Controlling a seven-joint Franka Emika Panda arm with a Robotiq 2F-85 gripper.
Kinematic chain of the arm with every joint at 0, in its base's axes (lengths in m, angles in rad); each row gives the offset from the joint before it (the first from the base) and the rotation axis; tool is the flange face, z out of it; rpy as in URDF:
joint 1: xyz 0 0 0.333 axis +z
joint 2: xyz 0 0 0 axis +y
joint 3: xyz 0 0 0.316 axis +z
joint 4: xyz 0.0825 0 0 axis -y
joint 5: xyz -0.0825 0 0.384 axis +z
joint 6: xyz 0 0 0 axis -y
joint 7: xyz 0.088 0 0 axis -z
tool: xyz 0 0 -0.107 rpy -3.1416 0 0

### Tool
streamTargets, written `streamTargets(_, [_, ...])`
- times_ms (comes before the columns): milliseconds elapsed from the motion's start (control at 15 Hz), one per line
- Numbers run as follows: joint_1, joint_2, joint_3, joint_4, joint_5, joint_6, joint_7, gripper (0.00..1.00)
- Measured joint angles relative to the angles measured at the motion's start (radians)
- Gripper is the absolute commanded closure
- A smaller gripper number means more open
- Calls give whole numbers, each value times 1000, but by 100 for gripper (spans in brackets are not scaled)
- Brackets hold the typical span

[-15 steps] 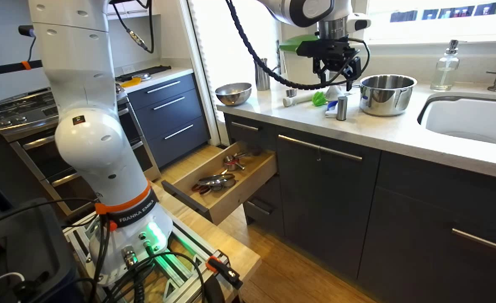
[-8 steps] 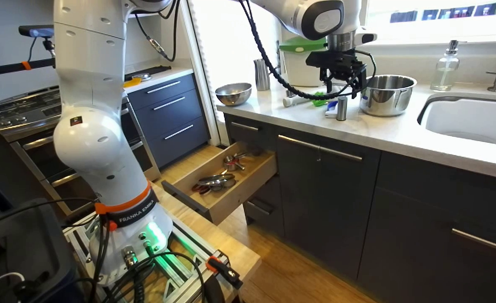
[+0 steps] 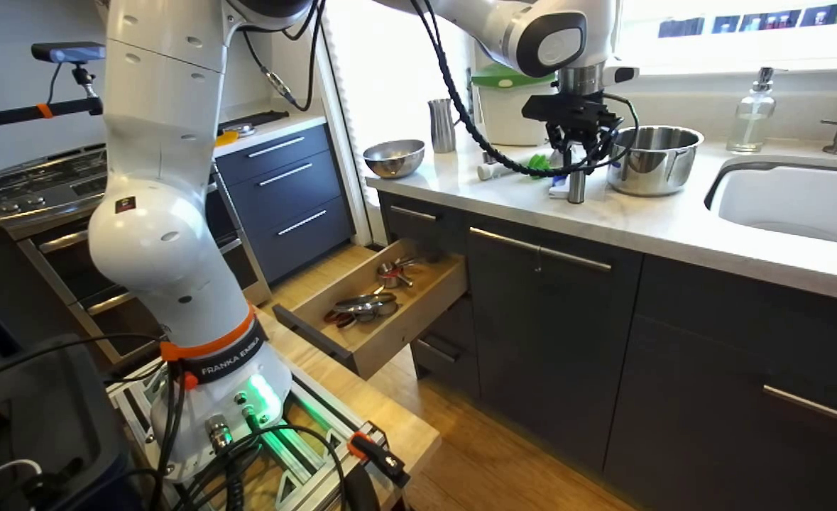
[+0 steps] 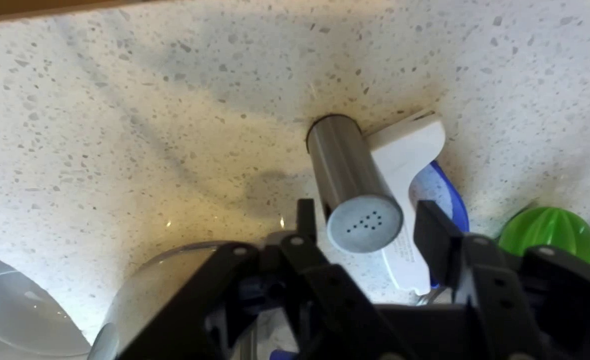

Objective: Move the silver cylinder from the counter to the open drawer

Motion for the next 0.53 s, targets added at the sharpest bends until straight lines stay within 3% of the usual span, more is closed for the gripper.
streamTargets(67, [-1, 2, 3, 3, 0, 0, 0, 68])
streamTargets(200, [-4, 4, 5, 10, -3, -2, 0, 88])
streamTargets(533, [-8, 4, 3, 20, -21, -27, 3, 88])
